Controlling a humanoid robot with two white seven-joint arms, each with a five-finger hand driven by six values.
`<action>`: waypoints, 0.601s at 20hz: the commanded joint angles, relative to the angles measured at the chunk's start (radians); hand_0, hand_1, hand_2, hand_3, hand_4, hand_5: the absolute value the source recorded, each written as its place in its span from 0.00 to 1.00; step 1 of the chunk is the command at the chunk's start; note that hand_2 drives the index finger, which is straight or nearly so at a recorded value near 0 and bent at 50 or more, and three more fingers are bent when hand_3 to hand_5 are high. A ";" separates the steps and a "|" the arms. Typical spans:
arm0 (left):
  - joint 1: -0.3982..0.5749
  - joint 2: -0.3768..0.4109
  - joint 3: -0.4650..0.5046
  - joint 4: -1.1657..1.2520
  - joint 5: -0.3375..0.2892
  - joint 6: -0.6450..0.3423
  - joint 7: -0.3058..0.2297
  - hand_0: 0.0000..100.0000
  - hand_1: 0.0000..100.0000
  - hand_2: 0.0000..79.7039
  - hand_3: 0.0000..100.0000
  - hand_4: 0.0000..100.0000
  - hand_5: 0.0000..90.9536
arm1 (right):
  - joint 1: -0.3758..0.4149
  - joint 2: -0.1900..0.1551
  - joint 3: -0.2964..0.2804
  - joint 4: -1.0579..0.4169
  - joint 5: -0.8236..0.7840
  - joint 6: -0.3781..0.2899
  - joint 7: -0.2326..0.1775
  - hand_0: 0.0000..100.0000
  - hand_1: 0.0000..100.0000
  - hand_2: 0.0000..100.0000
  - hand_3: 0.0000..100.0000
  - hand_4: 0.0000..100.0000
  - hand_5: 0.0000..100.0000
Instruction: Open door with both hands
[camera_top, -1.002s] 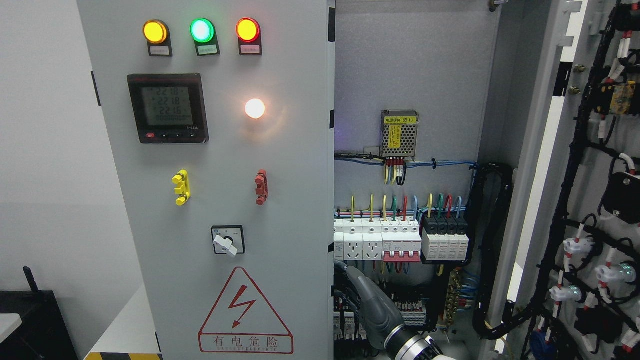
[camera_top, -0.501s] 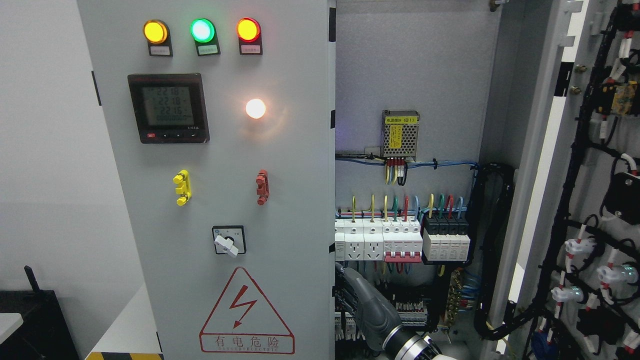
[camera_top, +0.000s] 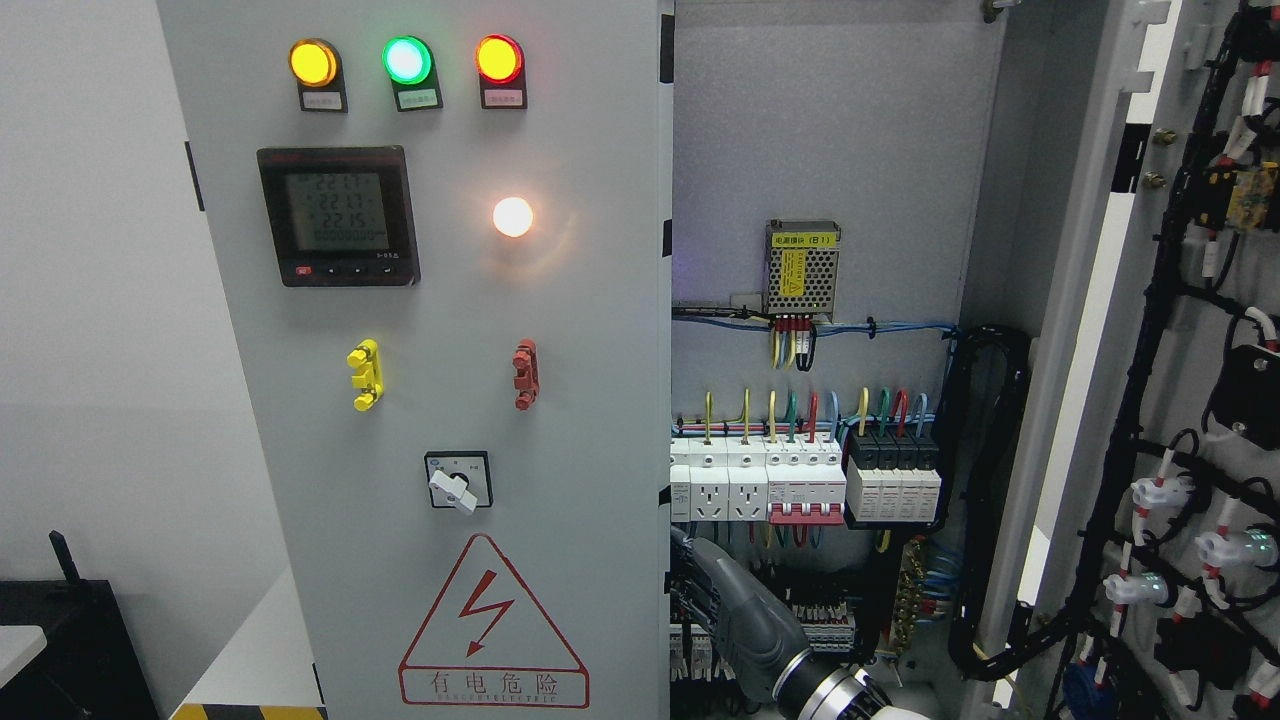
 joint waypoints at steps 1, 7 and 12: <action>0.000 0.000 -0.015 0.000 0.000 0.001 0.001 0.00 0.00 0.00 0.00 0.00 0.00 | -0.007 0.007 -0.002 0.006 -0.002 0.000 0.013 0.38 0.00 0.00 0.00 0.00 0.00; 0.000 0.000 -0.015 0.000 0.000 0.001 0.001 0.00 0.00 0.00 0.00 0.00 0.00 | -0.007 0.007 0.000 0.005 -0.002 0.003 0.049 0.38 0.00 0.00 0.00 0.00 0.00; 0.000 0.000 -0.015 0.000 0.000 0.001 0.001 0.00 0.00 0.00 0.00 0.00 0.00 | -0.008 0.007 0.000 0.006 -0.002 0.006 0.073 0.38 0.00 0.00 0.00 0.00 0.00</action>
